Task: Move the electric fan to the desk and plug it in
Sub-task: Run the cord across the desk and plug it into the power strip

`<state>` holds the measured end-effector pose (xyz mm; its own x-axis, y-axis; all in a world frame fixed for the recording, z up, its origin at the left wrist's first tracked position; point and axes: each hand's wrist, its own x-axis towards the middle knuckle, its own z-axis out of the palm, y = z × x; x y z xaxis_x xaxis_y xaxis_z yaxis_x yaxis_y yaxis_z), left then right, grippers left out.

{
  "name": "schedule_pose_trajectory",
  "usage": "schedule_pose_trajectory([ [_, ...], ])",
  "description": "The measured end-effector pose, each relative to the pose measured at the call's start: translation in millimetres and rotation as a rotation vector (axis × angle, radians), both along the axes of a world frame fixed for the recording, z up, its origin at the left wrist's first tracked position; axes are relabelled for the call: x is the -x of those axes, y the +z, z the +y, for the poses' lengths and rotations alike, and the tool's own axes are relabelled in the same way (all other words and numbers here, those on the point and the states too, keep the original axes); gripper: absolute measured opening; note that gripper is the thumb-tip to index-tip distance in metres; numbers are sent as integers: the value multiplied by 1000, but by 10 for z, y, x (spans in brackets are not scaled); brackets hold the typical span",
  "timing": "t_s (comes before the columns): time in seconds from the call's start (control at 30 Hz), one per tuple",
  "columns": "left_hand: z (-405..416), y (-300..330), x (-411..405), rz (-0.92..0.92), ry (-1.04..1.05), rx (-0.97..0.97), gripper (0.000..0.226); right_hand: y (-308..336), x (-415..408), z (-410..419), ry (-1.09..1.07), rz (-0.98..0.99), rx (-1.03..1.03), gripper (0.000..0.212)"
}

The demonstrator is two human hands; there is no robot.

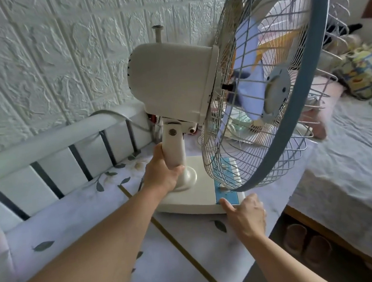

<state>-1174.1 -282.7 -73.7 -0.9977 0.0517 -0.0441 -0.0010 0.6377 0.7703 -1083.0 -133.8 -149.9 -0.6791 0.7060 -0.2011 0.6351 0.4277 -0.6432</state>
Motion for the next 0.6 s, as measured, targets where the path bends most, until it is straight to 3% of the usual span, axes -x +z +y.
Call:
schedule_pose_trajectory([
  [0.13,-70,24,-139,-66,0,62,79,85,-138,-34,82,-49,-4,60],
  [0.23,-126,77,-296,-126,5,110,88,205,-272,-91,124,-40,43,73],
  [0.37,-271,197,-555,-134,-5,123,82,376,-476,-193,195,-42,92,92],
  [0.6,-790,274,-985,-255,38,151,80,688,-812,-500,268,-89,118,93],
])
